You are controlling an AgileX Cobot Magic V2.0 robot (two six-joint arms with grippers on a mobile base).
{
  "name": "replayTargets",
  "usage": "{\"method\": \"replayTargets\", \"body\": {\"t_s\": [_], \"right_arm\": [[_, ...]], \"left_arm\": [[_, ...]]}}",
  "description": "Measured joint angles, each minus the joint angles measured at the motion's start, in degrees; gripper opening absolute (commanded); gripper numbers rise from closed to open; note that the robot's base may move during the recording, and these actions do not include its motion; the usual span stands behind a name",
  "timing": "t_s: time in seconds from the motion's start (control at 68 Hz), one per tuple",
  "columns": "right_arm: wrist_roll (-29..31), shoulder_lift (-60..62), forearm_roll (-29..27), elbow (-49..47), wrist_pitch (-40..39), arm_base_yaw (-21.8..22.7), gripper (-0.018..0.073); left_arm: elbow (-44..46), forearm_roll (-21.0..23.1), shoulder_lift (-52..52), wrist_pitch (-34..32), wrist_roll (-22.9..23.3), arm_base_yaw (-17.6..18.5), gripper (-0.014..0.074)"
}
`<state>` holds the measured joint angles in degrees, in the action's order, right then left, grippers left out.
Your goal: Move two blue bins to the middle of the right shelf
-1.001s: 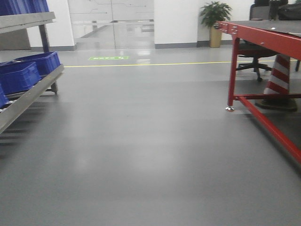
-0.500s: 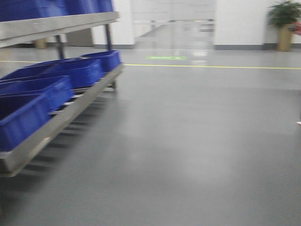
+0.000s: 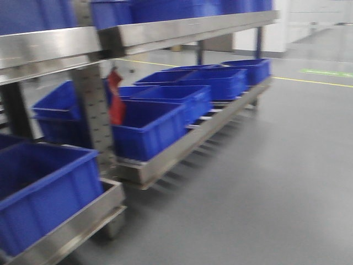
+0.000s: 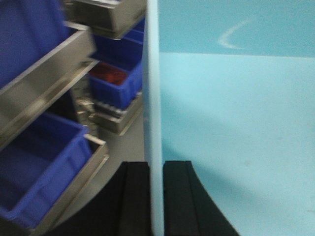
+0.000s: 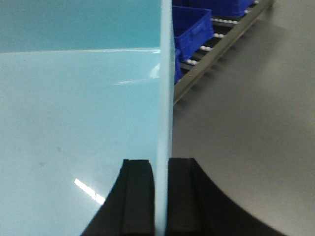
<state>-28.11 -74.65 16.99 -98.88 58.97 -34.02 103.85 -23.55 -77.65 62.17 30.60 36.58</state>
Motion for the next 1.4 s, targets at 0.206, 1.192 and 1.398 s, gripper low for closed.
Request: {"method": "replayTargets", "body": {"t_s": [0.206,1.192,1.398], "right_arm": [[0.0,0.0,0.0,0.0,0.0,0.0,-0.0166],[0.0,0.0,0.0,0.0,-0.3,0.0,-0.0166],[0.0,0.0,0.0,0.0,-0.3,0.0,-0.0166]], "left_arm": [[0.0,0.0,0.0,0.0,0.0,0.0,-0.0111],[0.0,-0.4,0.0,0.0,0.0,0.0,-0.0111],[0.0,-0.4,0.0,0.0,0.0,0.0,-0.0111]]}}
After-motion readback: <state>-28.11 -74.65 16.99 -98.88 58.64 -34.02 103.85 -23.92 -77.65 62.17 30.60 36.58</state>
